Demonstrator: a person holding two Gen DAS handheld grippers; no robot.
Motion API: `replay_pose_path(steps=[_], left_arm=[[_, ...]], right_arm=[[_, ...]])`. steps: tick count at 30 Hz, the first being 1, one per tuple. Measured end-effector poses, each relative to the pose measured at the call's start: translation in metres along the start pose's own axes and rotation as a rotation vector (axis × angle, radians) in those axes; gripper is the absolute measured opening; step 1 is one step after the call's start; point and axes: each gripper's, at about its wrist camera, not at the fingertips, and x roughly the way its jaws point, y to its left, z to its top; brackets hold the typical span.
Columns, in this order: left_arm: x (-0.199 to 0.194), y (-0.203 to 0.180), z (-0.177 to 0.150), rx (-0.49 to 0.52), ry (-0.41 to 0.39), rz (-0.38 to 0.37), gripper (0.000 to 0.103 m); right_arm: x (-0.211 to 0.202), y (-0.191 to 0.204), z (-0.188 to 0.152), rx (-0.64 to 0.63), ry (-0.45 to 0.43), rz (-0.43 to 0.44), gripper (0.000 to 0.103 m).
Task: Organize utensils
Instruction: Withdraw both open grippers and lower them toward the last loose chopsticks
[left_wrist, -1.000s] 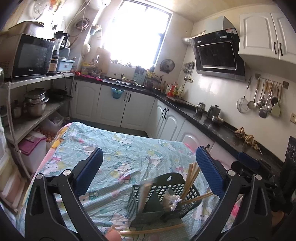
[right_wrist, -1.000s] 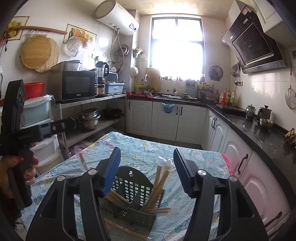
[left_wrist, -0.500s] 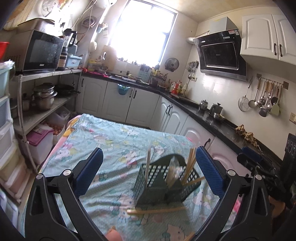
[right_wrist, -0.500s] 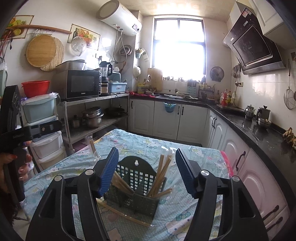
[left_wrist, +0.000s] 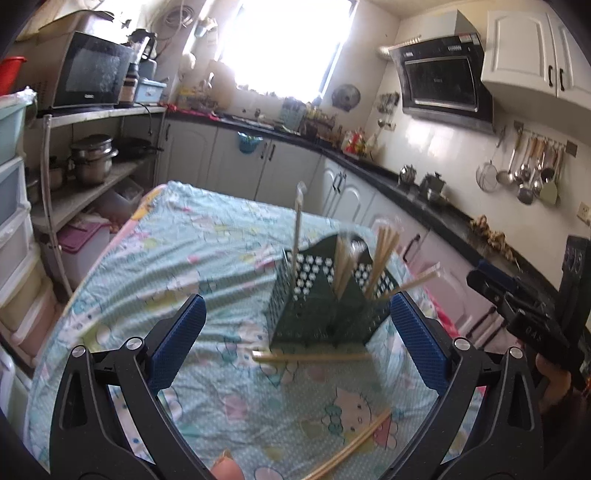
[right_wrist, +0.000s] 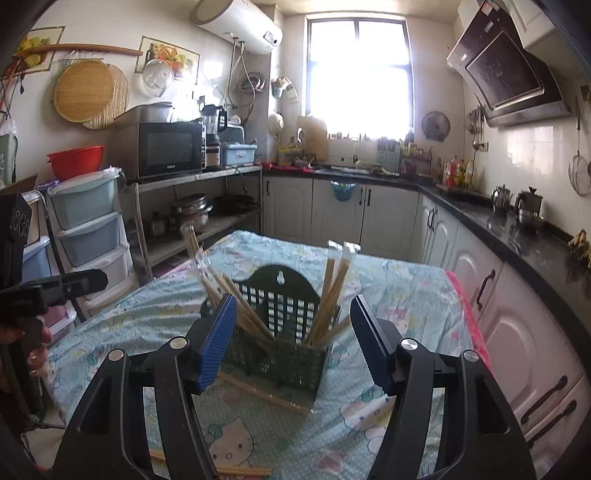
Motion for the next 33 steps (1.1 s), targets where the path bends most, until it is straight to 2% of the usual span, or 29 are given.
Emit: replay_pose_path(steps=[15,24,26,28,32,33], left_arm=[[0.045,-0.047,-0.065,0.136,0.199,-0.089,0.092],[0.066,-0.071,-0.089,0.235,0.285,-0.152,0.092],[0.073,-0.076,-0.094,0.252,0.314,-0.17,0.09],[0.079,-0.08,-0.1,0.268,0.34,-0.181,0.083],[0.09,-0.09,-0.111,0.31,0.398,-0.206,0.08],[0.092,-0.092,-0.113,0.314,0.41,-0.216,0.074]], right_arm=[[0.033,-0.023,-0.053,0.0,0.181,-0.018,0.061],[0.064,-0.033,-0.082,-0.008,0.304,0.027,0.049],[0.071,-0.033,-0.088,-0.014,0.327,0.042,0.046],[0.081,-0.034,-0.095,-0.023,0.358,0.058,0.042],[0.099,-0.036,-0.107,-0.024,0.416,0.09,0.037],[0.104,-0.038,-0.111,-0.023,0.432,0.097,0.035]])
